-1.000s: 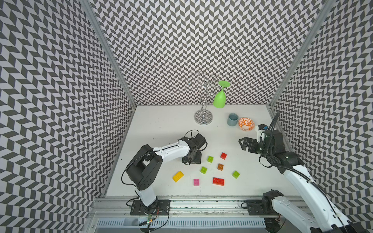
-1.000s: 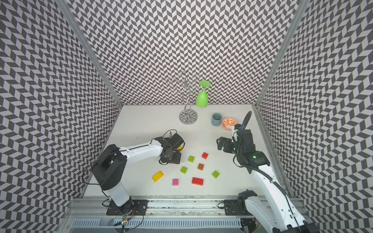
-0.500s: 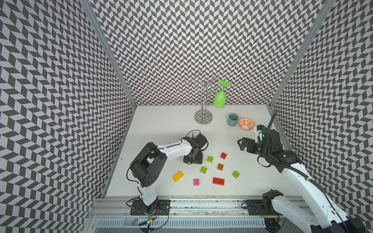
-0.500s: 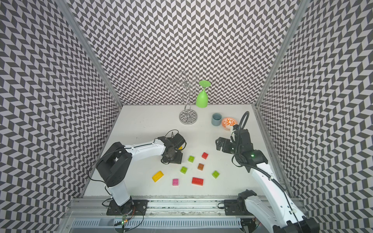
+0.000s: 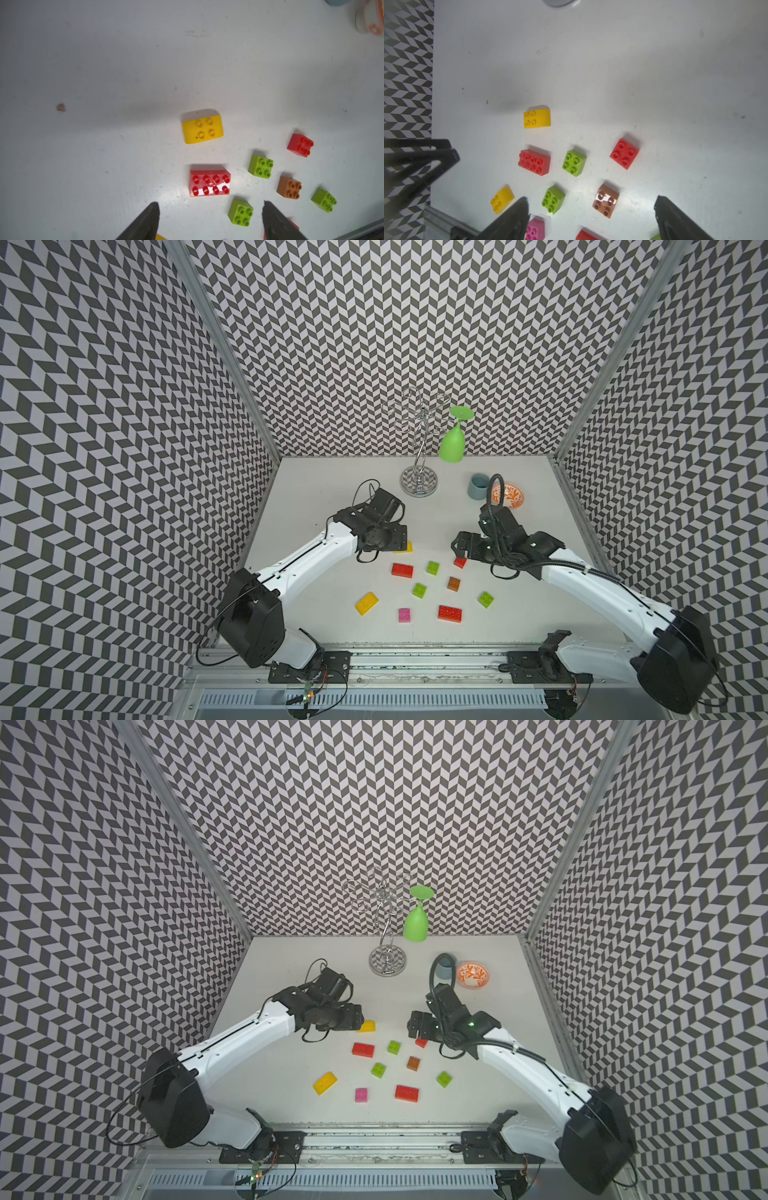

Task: Assemble the letter s with lego
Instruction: Adjust the lego brick at the center of the board, then pick up the lego brick from the center of the board.

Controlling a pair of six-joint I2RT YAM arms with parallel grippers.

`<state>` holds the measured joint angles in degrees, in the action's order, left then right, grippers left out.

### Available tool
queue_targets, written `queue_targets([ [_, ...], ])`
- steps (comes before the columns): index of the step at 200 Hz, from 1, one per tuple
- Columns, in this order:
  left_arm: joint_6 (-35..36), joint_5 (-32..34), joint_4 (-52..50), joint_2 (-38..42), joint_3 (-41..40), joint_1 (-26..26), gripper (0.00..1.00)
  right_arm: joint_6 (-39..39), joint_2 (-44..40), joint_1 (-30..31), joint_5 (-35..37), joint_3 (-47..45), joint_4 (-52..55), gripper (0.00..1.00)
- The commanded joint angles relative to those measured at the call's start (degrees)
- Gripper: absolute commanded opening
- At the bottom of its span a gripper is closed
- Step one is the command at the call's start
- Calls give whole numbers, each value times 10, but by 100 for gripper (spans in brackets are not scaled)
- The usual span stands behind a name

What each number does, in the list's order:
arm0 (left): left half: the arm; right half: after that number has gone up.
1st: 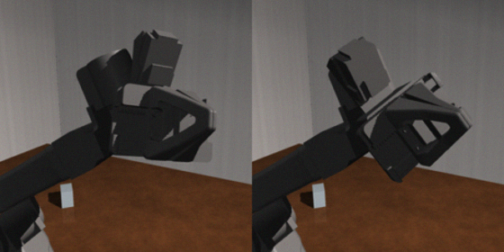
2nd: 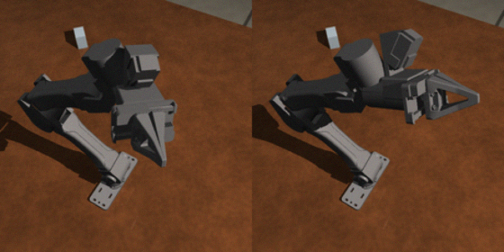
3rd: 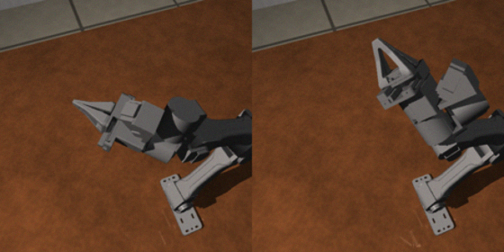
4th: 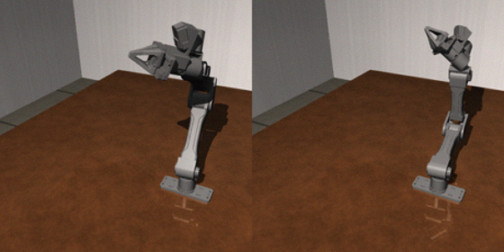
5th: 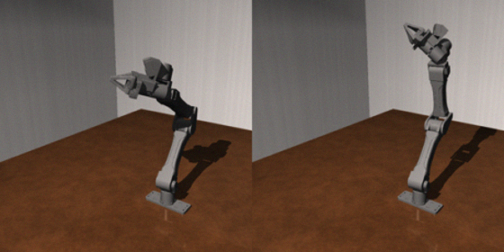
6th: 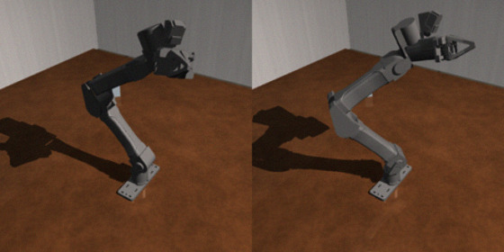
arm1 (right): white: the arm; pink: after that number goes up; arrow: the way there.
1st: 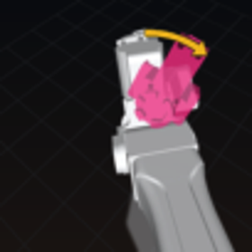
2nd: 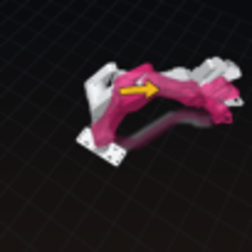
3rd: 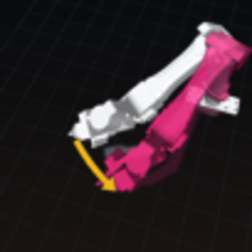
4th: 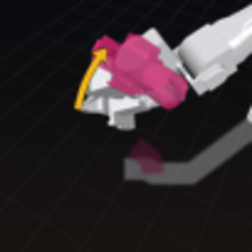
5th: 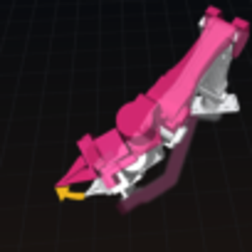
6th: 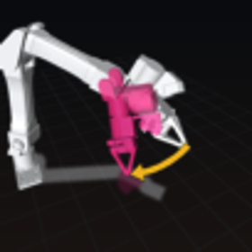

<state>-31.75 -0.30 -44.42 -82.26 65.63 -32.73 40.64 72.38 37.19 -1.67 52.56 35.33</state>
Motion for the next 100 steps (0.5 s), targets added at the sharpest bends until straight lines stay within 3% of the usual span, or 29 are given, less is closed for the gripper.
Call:
queue_targets([
  [1, 39, 1, 34, 36, -56, 75, 71, 90, 44, 43, 29, 16, -30, 79],
  [35, 72, -5, 100, 60, -112, 163, 69, 135, 114, 67, 31, 28, -58, 69],
  [100, 102, -56, 160, 49, -174, 218, 68, 162, 230, 95, 57, 109, -41, 65],
])
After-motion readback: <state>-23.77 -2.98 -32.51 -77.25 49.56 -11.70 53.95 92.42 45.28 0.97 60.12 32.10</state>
